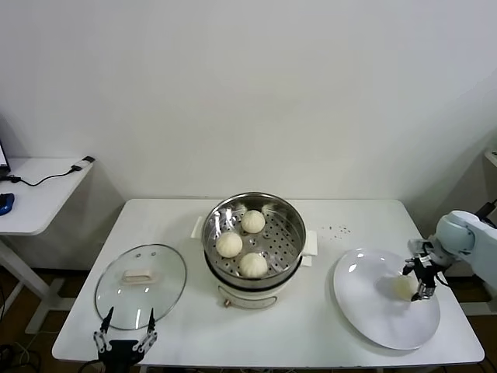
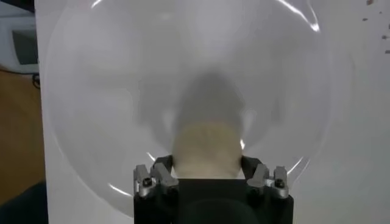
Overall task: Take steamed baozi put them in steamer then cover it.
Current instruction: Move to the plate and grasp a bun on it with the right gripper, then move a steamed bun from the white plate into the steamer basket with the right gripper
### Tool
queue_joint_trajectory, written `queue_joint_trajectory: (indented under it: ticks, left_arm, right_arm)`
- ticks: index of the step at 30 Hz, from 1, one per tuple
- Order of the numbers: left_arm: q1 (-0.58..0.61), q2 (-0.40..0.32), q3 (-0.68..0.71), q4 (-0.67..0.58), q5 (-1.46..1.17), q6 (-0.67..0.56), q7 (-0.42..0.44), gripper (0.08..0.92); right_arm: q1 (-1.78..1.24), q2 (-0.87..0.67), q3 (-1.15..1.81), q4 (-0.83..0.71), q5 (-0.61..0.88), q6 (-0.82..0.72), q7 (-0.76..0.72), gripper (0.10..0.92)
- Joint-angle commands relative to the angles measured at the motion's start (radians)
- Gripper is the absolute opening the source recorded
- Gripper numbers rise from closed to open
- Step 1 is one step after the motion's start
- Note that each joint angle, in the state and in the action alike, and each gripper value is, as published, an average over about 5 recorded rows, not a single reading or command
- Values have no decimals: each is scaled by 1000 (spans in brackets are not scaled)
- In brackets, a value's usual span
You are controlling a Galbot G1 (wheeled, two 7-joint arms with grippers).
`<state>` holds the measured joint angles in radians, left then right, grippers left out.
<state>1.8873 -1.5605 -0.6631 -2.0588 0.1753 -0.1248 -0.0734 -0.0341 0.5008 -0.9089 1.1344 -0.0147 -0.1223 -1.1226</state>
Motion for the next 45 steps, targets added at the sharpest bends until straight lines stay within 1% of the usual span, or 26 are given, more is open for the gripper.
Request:
queue_joint_trajectory:
  ticks: [1,5,7,11,14,20,23,28,32,37,45]
  left_arm:
    - [2,0,4,-2,-1,-2,0,823]
    - [2,1,10,-7,-1,0,0,823]
    - [2,1,11,-8,-2,0,0,823]
    - [5,2,16,-9,-3,-2,0,823]
    - [8,1,26,-6,-6,-6,0,823]
    - [11,4,51,-7,-5,-15,-1,823]
    - [10,8,58,-17,-5,-14,-1,823]
    - [11,17,65,-33,-7,-14,0,823]
    - [14,25,66,-36,-13,-17,0,823]
    - [15,31,66,-37,-19,-20,0,823]
    - [13,37,62,-37,-25,-19,0,823]
  right_arm:
    - [70,-2,-30,12,64,4,-8,708]
    - [278,21,-172,13,162,0,-13,702]
    - [421,54,-290,10,242,-6,-12,698]
    - [690,167,-504,-6,426,-27,-9,696]
    - [842,291,-627,-24,564,-42,-2,696]
    - [956,496,-728,-51,769,-87,12,696]
    - [977,575,-757,-48,843,-106,23,696]
    - [980,677,-794,-22,909,-138,48,696]
    - [966,731,-823,7,926,-156,66,696]
    - [926,774,-848,35,926,-180,96,696]
    - [847,799,-874,56,888,-210,143,696]
